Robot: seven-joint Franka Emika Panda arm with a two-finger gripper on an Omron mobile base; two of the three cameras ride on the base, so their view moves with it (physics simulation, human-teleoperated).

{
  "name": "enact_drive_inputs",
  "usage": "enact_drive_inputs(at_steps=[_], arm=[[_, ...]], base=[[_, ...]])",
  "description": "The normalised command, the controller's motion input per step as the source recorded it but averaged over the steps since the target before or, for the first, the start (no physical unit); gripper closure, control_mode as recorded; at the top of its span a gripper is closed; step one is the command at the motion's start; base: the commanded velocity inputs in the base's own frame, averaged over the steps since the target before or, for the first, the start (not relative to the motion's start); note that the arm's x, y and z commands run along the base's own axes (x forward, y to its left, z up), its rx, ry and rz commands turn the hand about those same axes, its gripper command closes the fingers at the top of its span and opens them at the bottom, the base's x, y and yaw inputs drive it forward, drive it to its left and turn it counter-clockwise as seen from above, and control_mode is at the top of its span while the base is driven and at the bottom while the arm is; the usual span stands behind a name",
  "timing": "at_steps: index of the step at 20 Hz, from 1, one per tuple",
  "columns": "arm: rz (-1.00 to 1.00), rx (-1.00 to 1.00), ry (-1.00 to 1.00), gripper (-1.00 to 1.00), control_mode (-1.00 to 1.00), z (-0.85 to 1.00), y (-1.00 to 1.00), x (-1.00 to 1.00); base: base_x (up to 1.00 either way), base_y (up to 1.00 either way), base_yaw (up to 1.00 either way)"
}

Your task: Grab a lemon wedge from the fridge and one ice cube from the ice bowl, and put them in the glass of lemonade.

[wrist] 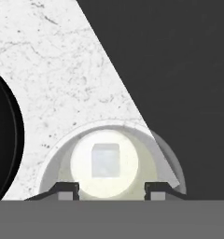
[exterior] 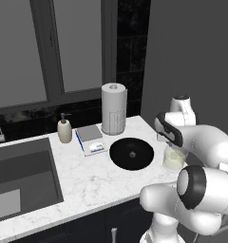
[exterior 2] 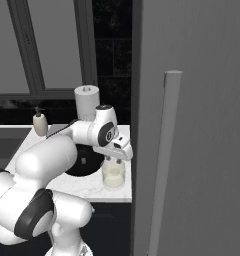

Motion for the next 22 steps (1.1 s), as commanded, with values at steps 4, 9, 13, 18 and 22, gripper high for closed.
enact_drive_inputs(at_steps=[4,9,13,18,22], arm=[[0.0,0.0,0.0,-1.0,-1.0,0.0,0.0,0.0],[0.0,0.0,-0.09,-1.0,-1.0,0.17,0.0,-0.23],[0.0,0.01,-0.2,-1.0,-1.0,0.39,0.0,-0.39],[0.0,0.06,-0.19,-1.0,-1.0,0.2,0.0,-0.3],[0.0,0.06,-0.19,-1.0,-1.0,0.18,0.0,-0.35]], base=[[0.0,0.0,0.0],[0.0,0.0,0.0],[0.0,0.0,0.0],[0.0,0.0,0.0],[0.0,0.0,0.0]])
